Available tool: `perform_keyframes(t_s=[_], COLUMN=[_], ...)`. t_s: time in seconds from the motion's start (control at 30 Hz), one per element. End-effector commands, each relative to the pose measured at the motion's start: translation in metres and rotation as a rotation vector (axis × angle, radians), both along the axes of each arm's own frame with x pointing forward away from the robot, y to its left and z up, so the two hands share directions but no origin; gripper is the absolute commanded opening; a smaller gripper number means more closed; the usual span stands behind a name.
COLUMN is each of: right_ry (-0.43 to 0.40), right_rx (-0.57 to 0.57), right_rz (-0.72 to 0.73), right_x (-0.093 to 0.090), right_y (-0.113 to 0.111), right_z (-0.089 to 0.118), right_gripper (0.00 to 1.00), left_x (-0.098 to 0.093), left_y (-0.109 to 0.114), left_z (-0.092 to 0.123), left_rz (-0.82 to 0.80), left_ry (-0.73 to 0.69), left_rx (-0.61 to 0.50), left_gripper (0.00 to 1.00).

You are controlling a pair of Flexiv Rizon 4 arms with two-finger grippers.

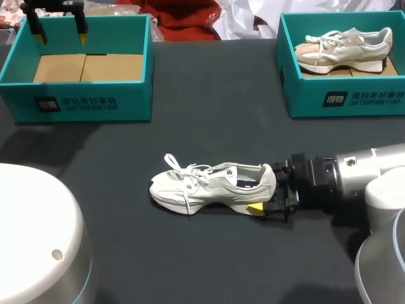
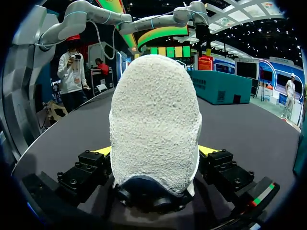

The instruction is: Take the shoe out of the shoebox, open the shoe tongue, remove and reinsert the insole, then place the shoe into the shoebox

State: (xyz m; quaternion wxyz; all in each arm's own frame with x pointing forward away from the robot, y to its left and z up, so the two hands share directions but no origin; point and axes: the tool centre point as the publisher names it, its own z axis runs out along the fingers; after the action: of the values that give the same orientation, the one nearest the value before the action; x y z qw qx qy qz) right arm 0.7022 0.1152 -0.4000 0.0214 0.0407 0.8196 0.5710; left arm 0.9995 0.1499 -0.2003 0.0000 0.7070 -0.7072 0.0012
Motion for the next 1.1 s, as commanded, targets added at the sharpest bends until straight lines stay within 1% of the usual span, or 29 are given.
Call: perform_keyframes(t_s=[0.03,0.6,0.63,0.67,0.7,0.73,1.1], right_ry=[-0.005,0.008,0.008,0.008,0.009,0.009,0.022], right_rx=[-0.007,0.0,0.0,0.0,0.001,0.0,-0.012], right_rz=[-0.003,0.003,0.004,0.007,0.009,0.013,0.062], right_x=[0.001,0.004,0.004,0.005,0.005,0.006,0.011], right_y=[0.004,0.01,0.01,0.011,0.011,0.011,0.008], right_z=[-0.001,-0.013,-0.013,-0.013,-0.013,-0.013,-0.009], right_gripper=[1.0,1.0,0.8,0.38,0.03,0.0,0.0], left_x=[0.0,0.0,0.0,0.0,0.0,0.0,0.0], left_y=[0.0,0.0,0.0,0.0,0.0,0.0,0.0], left_z=[0.0,0.0,0.0,0.0,0.0,0.0,0.0], left_rz=[0.0,0.0,0.0,0.0,0.0,0.0,0.0], left_ry=[0.001,0.001,0.001,0.001,0.001,0.001,0.001], left_rx=[0.001,0.001,0.001,0.001,0.001,0.001,0.001], left_gripper=[1.0,1.0,1.0,1.0,1.0,1.0,1.0])
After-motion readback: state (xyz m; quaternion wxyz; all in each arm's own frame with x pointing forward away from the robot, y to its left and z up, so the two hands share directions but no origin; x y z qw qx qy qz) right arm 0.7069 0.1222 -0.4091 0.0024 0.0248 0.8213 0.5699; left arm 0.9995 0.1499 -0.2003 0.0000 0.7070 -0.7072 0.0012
